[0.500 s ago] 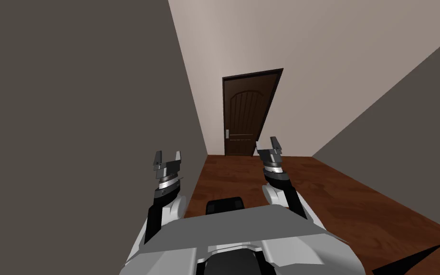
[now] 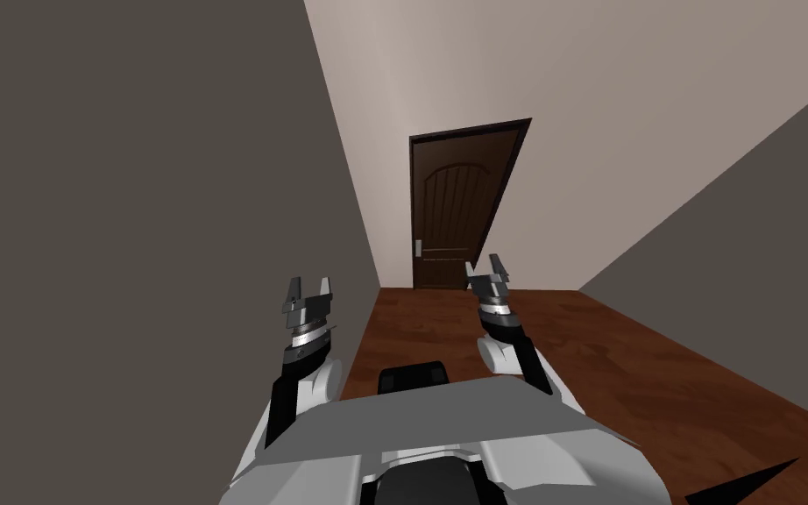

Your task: Pull the door open

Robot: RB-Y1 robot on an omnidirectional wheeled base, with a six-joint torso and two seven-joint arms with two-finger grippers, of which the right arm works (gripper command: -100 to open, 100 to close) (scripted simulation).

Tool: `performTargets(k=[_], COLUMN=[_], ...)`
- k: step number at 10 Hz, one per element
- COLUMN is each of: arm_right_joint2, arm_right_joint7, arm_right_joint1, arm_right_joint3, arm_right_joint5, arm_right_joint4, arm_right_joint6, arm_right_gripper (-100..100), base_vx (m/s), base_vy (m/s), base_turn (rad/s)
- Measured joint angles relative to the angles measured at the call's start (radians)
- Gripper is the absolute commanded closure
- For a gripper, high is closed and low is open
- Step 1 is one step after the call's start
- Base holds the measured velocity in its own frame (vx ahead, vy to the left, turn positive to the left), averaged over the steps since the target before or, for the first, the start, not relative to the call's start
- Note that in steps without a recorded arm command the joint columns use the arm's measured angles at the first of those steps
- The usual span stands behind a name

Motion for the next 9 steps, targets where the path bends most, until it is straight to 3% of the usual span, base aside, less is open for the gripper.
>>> performTargets(k=[9], arm_right_joint2=[-0.057], arm_right_joint7=[-0.163], arm_right_joint1=[-0.076], arm_right_joint3=[0.054], arm_right_joint5=[-0.178], arm_right_joint4=[0.159], arm_right_joint6=[0.039], arm_right_gripper=[-100], base_vx=[0.153], base_vy=[0.021], base_turn=[-0.023])
